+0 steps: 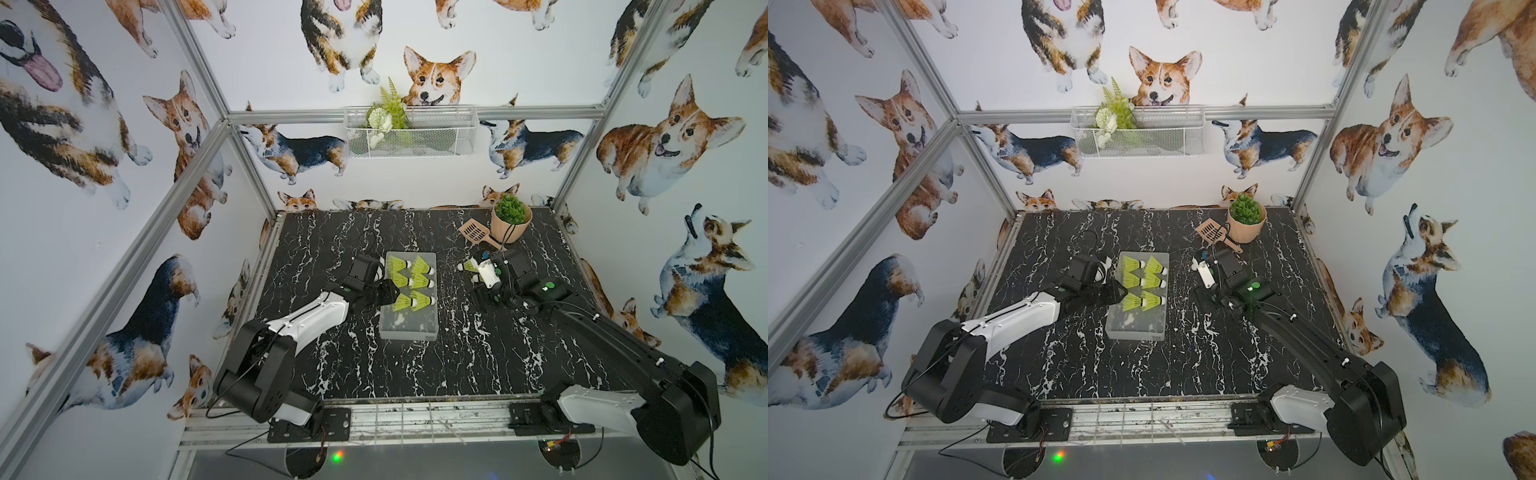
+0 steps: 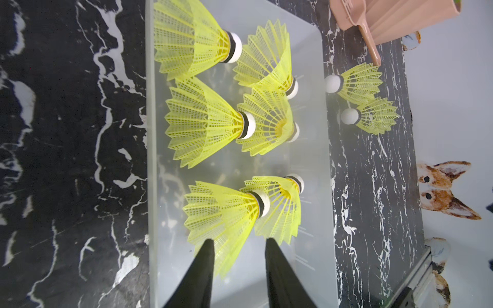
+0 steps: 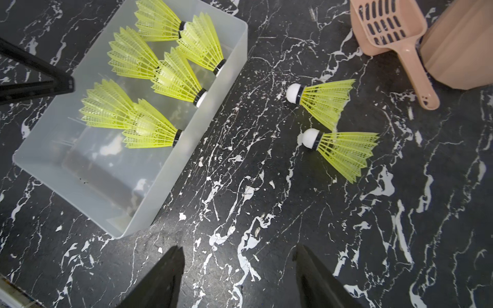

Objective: Put the shuttlecocks into the storage box
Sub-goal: Place the shuttlecock in the storage box, then adjust the shuttlecock at the center of the board.

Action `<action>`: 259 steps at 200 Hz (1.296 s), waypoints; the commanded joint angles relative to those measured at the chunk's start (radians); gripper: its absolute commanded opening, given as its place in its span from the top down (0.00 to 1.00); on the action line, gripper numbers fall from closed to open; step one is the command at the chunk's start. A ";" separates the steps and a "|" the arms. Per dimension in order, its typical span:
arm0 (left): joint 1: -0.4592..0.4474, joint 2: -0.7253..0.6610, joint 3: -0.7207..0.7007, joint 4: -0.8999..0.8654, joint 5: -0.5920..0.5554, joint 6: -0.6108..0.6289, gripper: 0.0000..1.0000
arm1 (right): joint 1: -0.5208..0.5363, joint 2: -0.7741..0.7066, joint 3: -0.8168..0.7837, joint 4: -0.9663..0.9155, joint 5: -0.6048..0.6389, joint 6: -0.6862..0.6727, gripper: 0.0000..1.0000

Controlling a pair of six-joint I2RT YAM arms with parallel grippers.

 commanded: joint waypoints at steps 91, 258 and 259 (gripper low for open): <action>0.288 -0.240 0.140 -0.345 0.075 0.284 0.53 | -0.172 0.006 -0.035 -0.024 -0.016 0.050 0.29; 0.412 -0.306 0.114 -0.350 0.171 0.361 0.53 | -0.406 0.472 0.190 0.089 -0.208 0.016 0.43; 0.413 -0.306 0.115 -0.349 0.171 0.361 0.53 | -0.407 0.475 0.192 0.088 -0.208 0.014 0.43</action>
